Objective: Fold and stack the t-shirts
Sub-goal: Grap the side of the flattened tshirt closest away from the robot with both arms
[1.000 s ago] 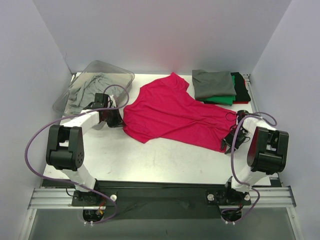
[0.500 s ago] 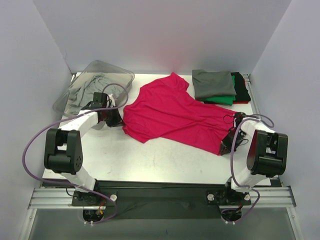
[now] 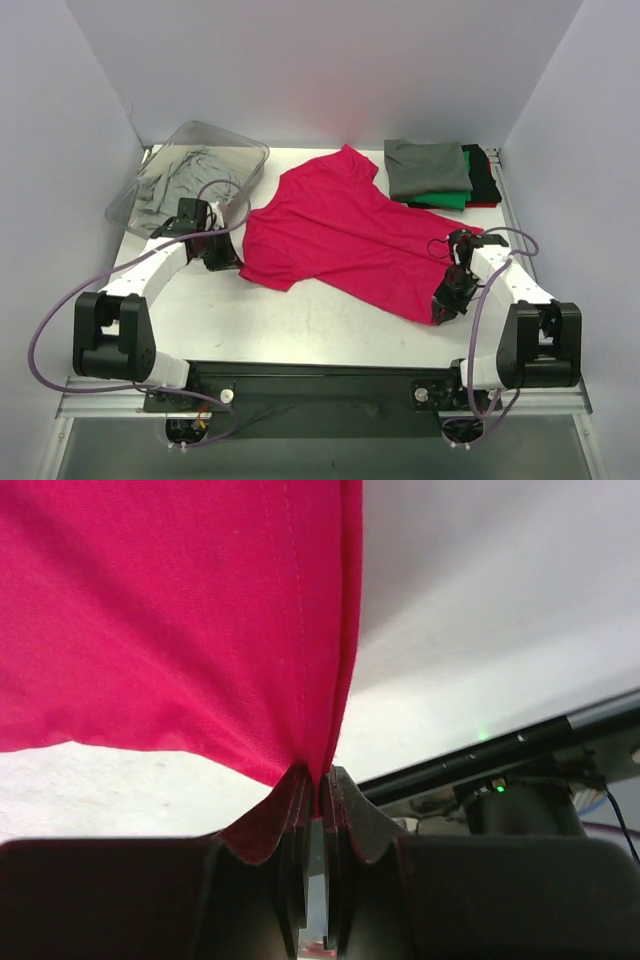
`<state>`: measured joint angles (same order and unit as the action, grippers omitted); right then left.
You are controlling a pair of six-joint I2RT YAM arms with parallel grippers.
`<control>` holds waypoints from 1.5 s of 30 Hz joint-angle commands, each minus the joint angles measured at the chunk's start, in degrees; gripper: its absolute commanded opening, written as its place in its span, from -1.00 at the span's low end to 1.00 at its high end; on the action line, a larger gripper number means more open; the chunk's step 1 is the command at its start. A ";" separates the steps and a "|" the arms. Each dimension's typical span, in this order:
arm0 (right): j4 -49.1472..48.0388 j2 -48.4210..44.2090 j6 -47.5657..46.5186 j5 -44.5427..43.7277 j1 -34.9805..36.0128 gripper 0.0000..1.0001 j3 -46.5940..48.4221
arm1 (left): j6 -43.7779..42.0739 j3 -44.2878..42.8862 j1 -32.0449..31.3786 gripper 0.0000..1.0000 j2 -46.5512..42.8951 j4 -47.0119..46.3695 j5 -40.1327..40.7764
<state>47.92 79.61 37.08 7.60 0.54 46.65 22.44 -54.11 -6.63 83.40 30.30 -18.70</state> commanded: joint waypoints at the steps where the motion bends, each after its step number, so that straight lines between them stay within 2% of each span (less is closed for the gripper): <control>1: 8.85 -2.97 1.50 -2.94 0.52 -1.00 -1.39 | -1.61 1.28 0.39 -1.00 -4.37 4.76 1.91; 9: 15.96 -8.77 1.24 -6.54 1.66 -1.00 -2.18 | 0.50 4.01 0.39 -1.00 -14.30 11.87 4.90; 15: 19.66 -12.99 2.29 -6.37 3.15 -1.00 -3.58 | 1.38 3.31 0.39 -1.00 -18.17 16.71 6.22; 18: 20.11 -14.13 4.14 -5.40 5.35 -1.00 -4.81 | 0.86 2.69 0.39 -1.00 -18.27 18.56 7.10; 23: 20.11 -13.96 9.49 -4.44 13.06 -1.00 -6.57 | -0.37 0.76 0.48 -1.00 -18.62 21.02 7.71; 28: 20.02 -14.40 12.31 -4.17 15.99 -1.00 -6.66 | -0.99 -0.12 0.48 -1.00 -18.53 21.03 6.58; 35: 19.93 -11.60 10.39 -5.31 14.85 -1.00 -3.95 | -1.43 -2.31 0.31 -1.00 -14.59 16.98 3.06; 41: 17.91 -10.01 3.36 -4.26 4.75 -1.00 -2.54 | -2.22 -6.79 -1.18 -1.00 -7.92 12.86 1.74; 45: 16.94 -7.37 -0.34 -3.47 0.52 -1.00 0.01 | -3.01 -12.76 -5.05 -1.00 -1.67 11.45 2.35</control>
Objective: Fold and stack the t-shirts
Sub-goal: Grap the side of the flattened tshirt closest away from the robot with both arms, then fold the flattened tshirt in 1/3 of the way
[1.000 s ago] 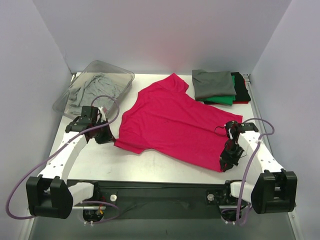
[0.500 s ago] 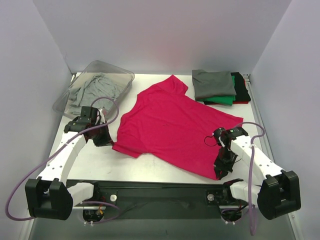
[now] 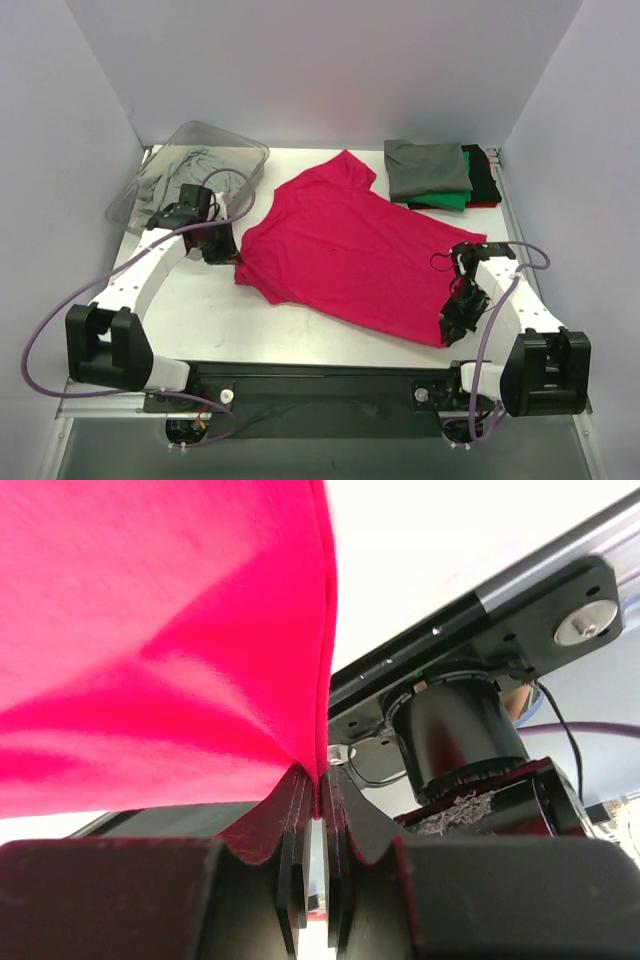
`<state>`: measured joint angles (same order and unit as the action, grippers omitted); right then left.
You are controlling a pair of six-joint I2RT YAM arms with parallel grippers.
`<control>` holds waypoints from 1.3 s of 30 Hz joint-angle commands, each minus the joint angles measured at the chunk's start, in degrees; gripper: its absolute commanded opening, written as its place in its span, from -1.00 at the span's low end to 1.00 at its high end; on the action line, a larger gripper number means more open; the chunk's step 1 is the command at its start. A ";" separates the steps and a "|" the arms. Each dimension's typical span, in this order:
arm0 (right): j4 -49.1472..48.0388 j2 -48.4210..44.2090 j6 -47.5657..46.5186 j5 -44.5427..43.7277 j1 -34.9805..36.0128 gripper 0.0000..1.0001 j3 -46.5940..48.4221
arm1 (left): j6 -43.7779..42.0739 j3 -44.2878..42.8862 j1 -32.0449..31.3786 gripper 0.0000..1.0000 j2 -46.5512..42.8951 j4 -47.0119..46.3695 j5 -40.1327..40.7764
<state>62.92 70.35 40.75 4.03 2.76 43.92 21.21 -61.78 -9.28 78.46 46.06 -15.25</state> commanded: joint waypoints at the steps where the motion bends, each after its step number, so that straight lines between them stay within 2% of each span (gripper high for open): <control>1: 1.69 2.68 -4.45 0.36 -2.41 -1.00 3.71 | -2.05 -7.72 -4.24 -1.00 4.59 -4.49 -0.84; 4: 0.19 5.15 -5.68 1.77 -2.59 -1.00 4.85 | -2.05 -12.81 -5.84 -1.00 9.77 -4.66 -0.49; 23: -5.61 14.37 -14.12 12.13 -19.46 -1.00 6.53 | -9.17 -47.90 -10.67 -1.00 37.10 3.94 -4.27; 28: -6.49 16.66 -14.12 14.25 -21.22 -1.00 8.19 | -10.22 -56.76 -11.55 -1.00 42.12 7.02 -3.48; 39: -7.72 20.36 -15.70 13.81 -25.43 -1.00 9.34 | -11.81 -69.08 -11.55 -1.00 50.65 10.27 -2.51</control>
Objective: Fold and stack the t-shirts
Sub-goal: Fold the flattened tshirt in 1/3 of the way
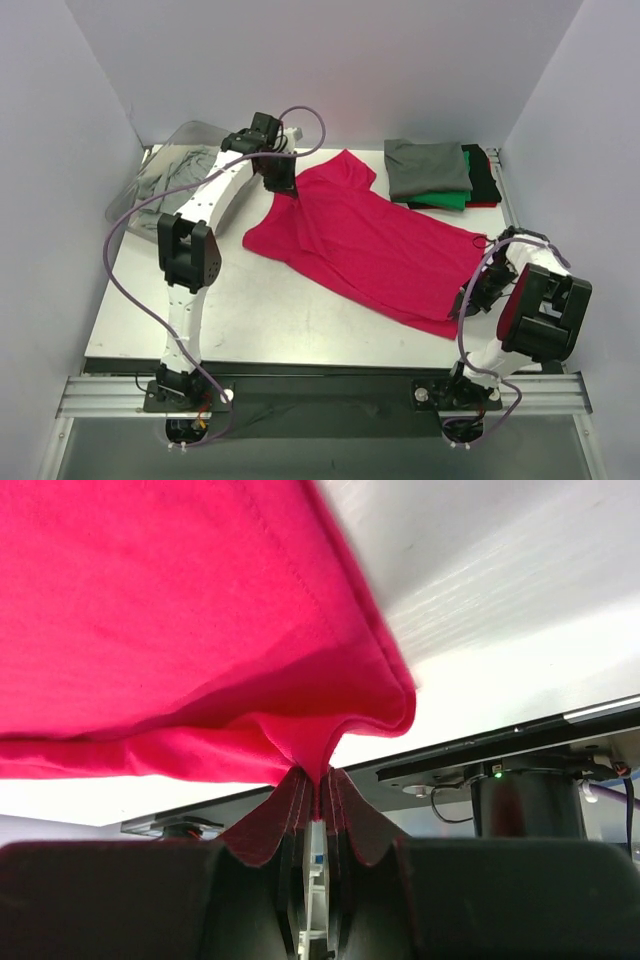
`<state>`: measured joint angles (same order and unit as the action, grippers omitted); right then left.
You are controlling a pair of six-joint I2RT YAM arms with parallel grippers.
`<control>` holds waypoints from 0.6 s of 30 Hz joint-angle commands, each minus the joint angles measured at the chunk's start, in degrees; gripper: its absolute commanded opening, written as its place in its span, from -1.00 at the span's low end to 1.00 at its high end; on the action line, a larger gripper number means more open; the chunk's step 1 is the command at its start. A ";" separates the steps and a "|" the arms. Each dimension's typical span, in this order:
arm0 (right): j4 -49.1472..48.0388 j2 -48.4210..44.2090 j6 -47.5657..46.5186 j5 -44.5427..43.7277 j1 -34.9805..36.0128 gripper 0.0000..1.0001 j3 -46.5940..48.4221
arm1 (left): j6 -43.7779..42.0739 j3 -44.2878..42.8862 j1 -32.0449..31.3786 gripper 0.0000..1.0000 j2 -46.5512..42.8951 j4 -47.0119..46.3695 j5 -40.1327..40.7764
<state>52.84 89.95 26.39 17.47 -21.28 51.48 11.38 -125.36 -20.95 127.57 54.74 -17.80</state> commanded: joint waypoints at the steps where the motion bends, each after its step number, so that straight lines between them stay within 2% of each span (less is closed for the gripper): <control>1: 2.10 1.10 -1.26 0.72 -1.75 -1.00 1.86 | -2.15 -6.38 0.12 -1.00 2.15 2.47 0.48; 6: 1.83 1.98 -0.99 0.98 -3.50 -1.00 3.00 | -2.59 -9.81 0.21 -1.00 4.27 3.79 1.71; 18: 1.74 2.77 -1.52 1.77 -7.11 -1.00 4.33 | -0.92 -7.53 1.79 -1.00 0.93 2.21 2.78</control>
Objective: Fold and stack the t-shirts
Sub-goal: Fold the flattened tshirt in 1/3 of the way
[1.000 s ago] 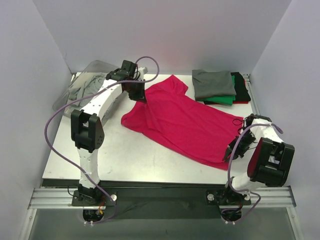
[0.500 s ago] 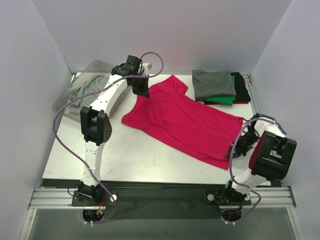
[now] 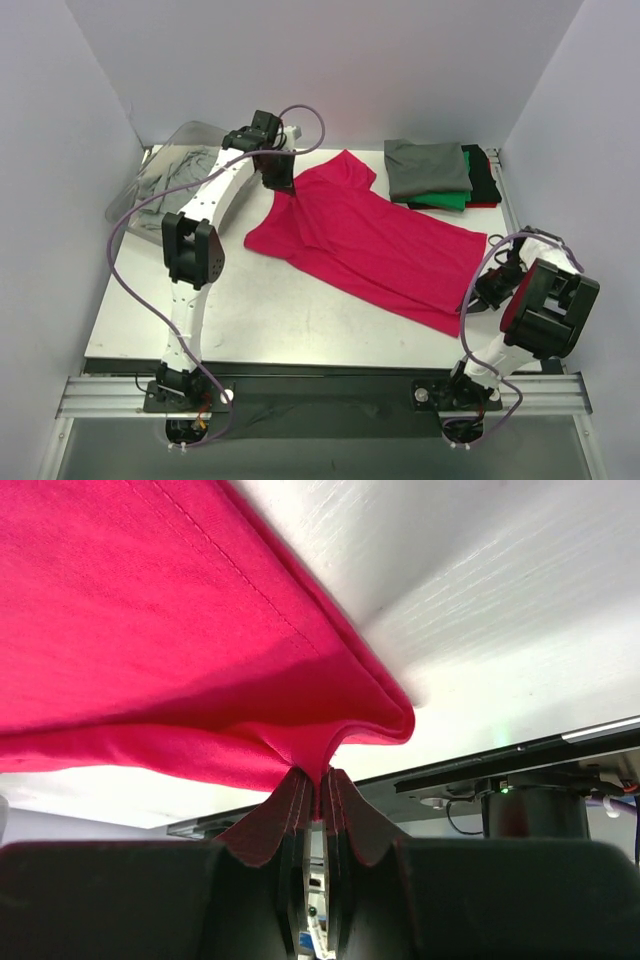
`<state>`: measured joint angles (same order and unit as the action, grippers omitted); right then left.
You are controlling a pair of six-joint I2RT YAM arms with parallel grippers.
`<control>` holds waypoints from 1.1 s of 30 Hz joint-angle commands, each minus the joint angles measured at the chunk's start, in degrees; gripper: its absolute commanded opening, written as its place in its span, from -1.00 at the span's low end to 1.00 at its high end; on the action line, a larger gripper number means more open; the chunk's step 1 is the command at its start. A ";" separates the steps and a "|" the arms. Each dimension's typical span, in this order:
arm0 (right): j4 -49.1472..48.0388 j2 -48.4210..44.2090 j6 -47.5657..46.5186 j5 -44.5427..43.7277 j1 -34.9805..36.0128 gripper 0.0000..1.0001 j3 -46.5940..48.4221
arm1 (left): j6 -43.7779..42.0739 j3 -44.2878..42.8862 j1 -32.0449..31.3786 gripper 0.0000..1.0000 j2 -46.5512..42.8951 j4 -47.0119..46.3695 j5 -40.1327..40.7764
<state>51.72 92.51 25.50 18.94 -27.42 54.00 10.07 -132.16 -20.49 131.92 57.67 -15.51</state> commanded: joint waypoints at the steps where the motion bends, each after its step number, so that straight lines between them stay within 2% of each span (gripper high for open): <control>1: 2.94 0.48 -0.62 0.31 -1.06 -1.00 1.99 | 0.57 -0.65 1.50 -1.00 -3.86 -1.33 0.22; 19: 2.77 6.80 -0.54 0.31 -1.50 -1.00 9.02 | 2.50 -7.15 1.77 -1.00 1.94 -2.91 -3.56; 33: 2.50 9.88 -0.62 -0.57 -1.50 -1.00 11.39 | 2.15 -7.94 1.15 -1.00 4.84 -6.86 -5.85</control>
<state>51.31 101.95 25.39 18.96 -28.51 63.18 12.43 -137.21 -19.03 136.64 54.76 -19.66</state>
